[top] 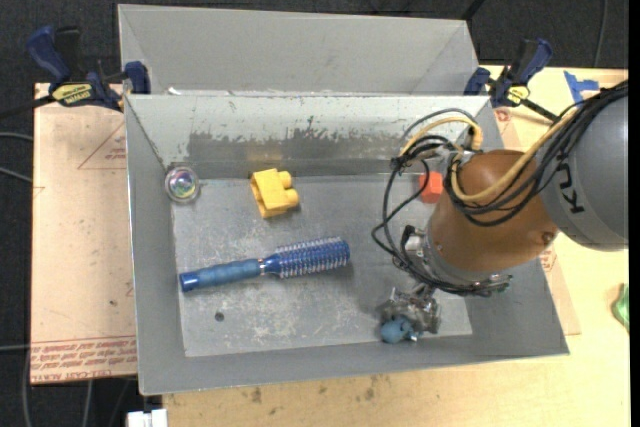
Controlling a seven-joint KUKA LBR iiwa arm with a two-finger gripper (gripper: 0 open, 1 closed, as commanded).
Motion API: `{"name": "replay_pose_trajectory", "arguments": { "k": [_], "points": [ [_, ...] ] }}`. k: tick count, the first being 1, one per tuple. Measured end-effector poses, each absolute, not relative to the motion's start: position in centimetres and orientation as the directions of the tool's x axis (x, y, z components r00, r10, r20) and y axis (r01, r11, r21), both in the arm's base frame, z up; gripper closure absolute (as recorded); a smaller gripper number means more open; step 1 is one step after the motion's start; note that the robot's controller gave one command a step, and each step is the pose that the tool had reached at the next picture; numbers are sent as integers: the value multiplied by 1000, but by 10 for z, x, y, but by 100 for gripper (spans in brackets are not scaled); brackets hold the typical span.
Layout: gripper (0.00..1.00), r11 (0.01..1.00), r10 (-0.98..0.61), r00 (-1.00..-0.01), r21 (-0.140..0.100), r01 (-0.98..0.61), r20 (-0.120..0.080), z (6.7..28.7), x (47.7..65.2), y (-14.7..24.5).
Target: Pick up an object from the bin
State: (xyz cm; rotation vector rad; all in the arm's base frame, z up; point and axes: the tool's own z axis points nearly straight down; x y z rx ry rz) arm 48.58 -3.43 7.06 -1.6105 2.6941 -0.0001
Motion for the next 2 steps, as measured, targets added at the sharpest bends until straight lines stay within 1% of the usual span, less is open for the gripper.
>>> {"name": "replay_pose_trajectory", "arguments": {
  "k": [1, 2],
  "points": [
    [100, 396, -918, -396, -1, -918, -3, 83, 479, 4],
    [100, 377, -926, -377, -7, -926, -5, 189, 481, 13]
  ]
}}
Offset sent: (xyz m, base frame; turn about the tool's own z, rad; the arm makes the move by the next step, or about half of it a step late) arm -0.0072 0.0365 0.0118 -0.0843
